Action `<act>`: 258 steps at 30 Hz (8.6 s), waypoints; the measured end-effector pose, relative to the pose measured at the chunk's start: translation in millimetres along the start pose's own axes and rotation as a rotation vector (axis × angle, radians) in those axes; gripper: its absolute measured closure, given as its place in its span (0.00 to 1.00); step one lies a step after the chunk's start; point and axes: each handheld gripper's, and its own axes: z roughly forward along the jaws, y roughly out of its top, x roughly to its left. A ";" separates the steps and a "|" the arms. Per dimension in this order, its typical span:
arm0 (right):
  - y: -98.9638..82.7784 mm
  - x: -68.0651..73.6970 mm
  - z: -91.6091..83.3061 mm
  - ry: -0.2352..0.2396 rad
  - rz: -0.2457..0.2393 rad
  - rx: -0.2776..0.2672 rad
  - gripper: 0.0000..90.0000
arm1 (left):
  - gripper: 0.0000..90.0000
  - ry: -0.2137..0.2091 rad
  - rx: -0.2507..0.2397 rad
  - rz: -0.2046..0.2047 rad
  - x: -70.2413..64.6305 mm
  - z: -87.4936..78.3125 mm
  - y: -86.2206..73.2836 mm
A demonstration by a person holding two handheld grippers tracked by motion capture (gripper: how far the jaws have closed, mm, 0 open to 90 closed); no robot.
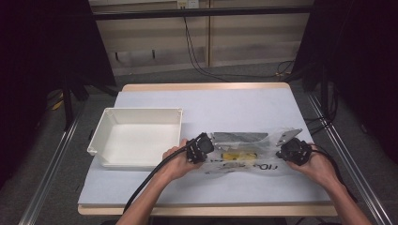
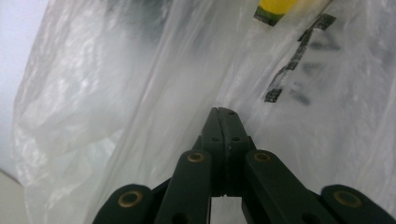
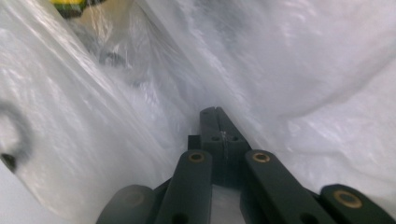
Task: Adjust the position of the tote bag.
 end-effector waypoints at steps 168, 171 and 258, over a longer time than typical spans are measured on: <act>14.1 31.7 -26.2 0.217 0.148 -0.457 1.00 | 1.00 -0.199 -0.550 -0.110 31.9 -42.4 51.1; 22.1 26.7 -31.6 0.196 0.145 -0.467 1.00 | 1.00 -0.175 -0.519 -0.074 6.4 -37.8 33.1; -5.1 -15.4 -39.0 0.066 0.290 -0.608 0.88 | 0.95 -0.175 -0.443 -0.096 14.1 -35.1 4.5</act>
